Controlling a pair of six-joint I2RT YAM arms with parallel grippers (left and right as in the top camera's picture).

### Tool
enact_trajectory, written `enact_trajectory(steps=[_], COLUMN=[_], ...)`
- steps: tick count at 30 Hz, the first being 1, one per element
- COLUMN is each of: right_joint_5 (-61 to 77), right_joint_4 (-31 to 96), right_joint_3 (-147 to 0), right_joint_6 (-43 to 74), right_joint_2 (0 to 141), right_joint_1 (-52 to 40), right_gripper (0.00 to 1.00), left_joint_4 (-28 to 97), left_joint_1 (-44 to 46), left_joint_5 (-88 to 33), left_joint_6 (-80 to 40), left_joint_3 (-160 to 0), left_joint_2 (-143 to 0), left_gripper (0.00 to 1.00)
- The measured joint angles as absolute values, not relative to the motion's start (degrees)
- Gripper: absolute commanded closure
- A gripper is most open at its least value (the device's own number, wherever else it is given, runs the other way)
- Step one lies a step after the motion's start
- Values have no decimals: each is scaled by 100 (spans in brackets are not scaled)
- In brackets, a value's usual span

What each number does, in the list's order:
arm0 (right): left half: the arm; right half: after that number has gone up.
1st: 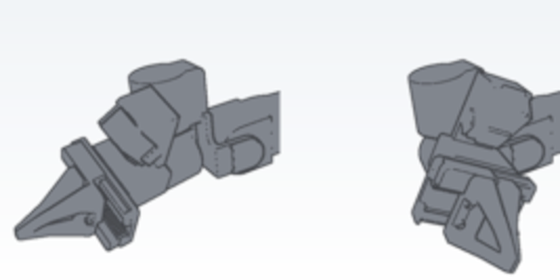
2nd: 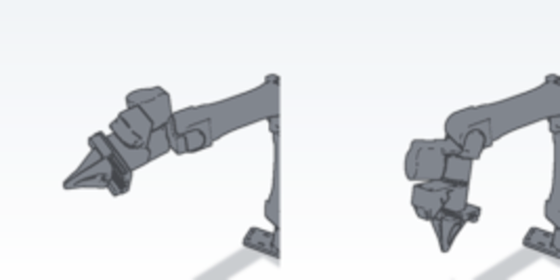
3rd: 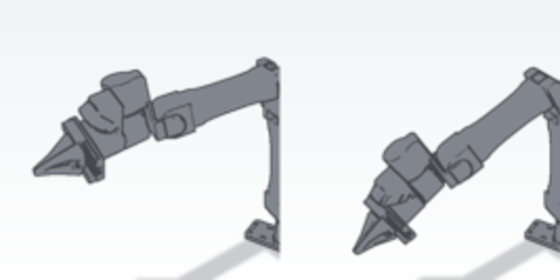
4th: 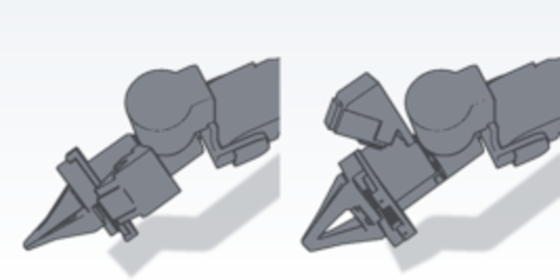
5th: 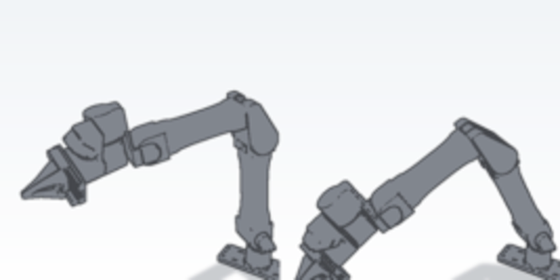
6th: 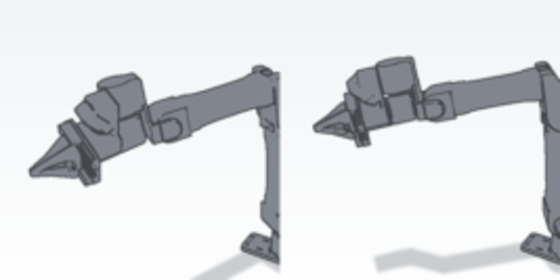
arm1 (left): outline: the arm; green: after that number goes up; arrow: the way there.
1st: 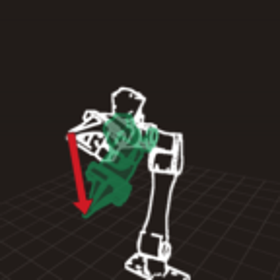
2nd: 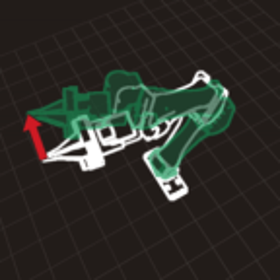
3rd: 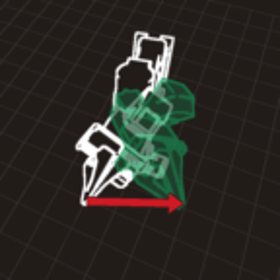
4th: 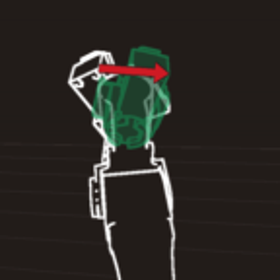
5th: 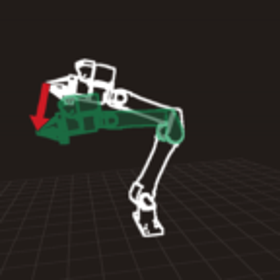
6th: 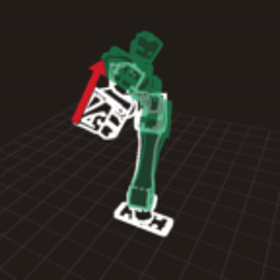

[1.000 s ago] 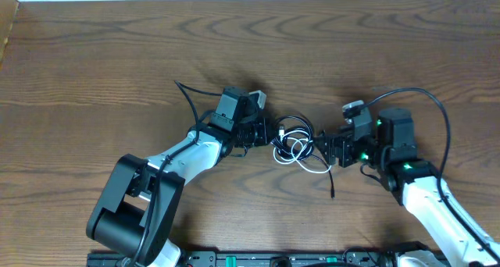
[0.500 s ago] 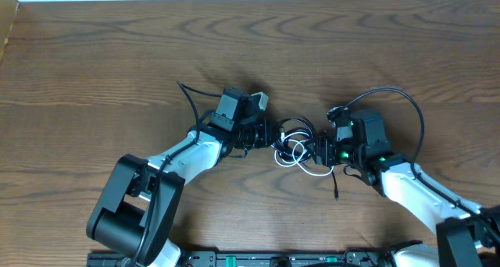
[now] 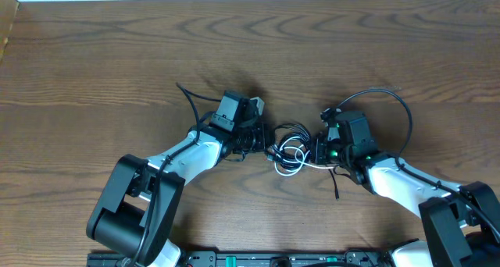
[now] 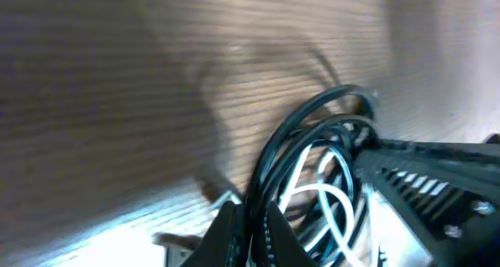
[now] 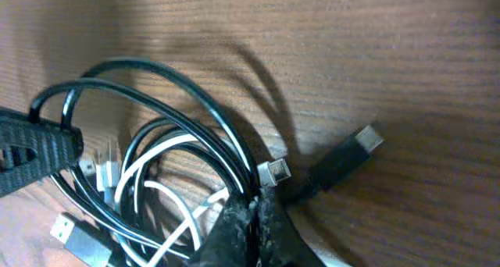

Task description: Untangle cables

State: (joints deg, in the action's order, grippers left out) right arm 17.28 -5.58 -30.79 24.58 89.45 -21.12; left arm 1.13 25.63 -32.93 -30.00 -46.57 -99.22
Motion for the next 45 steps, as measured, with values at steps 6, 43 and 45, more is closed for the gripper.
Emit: enact_trajectory(steps=[6, 43, 45], right_joint_5=[1761, 1575, 1549], right_joint_4=[-587, -1203, -1466], right_joint_3=[-3094, -3094, -3096], right_joint_6=[2484, 3433, 3586], right_joint_2=[8952, 8635, 8792], right_joint_1=[-2141, -2532, -2536], right_gripper=[99, 49, 50], left_joint_4=[622, 2344, 2340], left_joint_1=[2279, 1070, 1070], left_joint_5=[-3107, -1804, -1802], left_joint_6=[-2950, -2545, -2545], left_joint_3=[-4668, -4668, -4668], left_joint_2=[-9922, -8549, -8549], left_gripper=[93, 88, 87])
